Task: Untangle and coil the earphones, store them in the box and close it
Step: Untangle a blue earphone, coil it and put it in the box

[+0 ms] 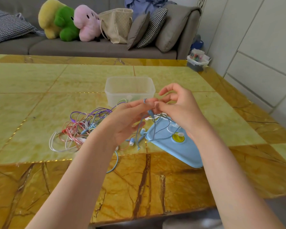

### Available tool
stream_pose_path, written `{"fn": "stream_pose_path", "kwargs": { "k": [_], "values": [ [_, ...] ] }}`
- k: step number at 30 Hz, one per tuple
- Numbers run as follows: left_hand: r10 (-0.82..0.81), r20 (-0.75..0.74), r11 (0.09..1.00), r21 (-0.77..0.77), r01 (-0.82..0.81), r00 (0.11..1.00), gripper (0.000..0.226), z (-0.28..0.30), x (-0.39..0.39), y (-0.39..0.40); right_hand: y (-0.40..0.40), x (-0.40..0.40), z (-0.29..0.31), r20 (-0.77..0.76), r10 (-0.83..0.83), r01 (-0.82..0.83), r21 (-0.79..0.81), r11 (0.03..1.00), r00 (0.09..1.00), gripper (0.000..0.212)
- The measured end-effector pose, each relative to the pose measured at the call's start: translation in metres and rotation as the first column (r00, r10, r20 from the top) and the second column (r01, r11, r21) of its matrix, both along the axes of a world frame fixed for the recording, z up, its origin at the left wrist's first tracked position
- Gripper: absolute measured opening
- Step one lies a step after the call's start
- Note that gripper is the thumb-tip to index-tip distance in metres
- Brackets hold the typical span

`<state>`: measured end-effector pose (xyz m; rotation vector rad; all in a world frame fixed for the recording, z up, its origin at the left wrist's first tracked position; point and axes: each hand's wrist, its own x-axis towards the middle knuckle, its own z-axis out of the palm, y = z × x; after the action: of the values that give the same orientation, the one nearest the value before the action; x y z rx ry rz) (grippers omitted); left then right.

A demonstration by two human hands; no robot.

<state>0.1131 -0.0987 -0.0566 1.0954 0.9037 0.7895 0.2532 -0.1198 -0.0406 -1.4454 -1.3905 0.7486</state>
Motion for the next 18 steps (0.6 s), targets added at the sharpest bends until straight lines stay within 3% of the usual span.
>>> {"fn": "stream_pose_path", "kwargs": {
  "k": [5,8,12,16,18],
  "values": [
    [0.042,-0.012,0.998,-0.047,-0.043,0.999,0.009,0.0017,-0.0040,0.0019,0.0015,-0.0002,-0.0004,0.118,-0.014,0.005,0.078,0.997,0.993,0.027],
    [0.130,-0.060,0.990,-0.042,-0.133,0.990,0.007,0.0021,-0.0045,0.0011,0.0023,0.0010,-0.0005,0.107,-0.043,0.032,0.100,0.994,0.993,0.027],
    [0.334,-0.205,0.926,0.256,-0.279,0.920,0.007,-0.0013,-0.0026,0.0011,0.0030,0.0000,-0.0039,0.287,-0.030,0.004,0.089,0.996,0.958,0.030],
    [0.209,-0.190,0.934,0.330,-0.138,0.959,0.009,0.0033,-0.0026,-0.0011,0.0043,0.0012,-0.0079,0.505,-0.001,-0.001,0.005,1.000,0.863,0.017],
    [0.114,-0.186,0.958,0.281,-0.059,0.976,0.010,0.0046,-0.0032,-0.0025,0.0056,0.0022,-0.0083,0.516,-0.043,0.026,0.041,0.999,0.856,0.007]
  ]
}}
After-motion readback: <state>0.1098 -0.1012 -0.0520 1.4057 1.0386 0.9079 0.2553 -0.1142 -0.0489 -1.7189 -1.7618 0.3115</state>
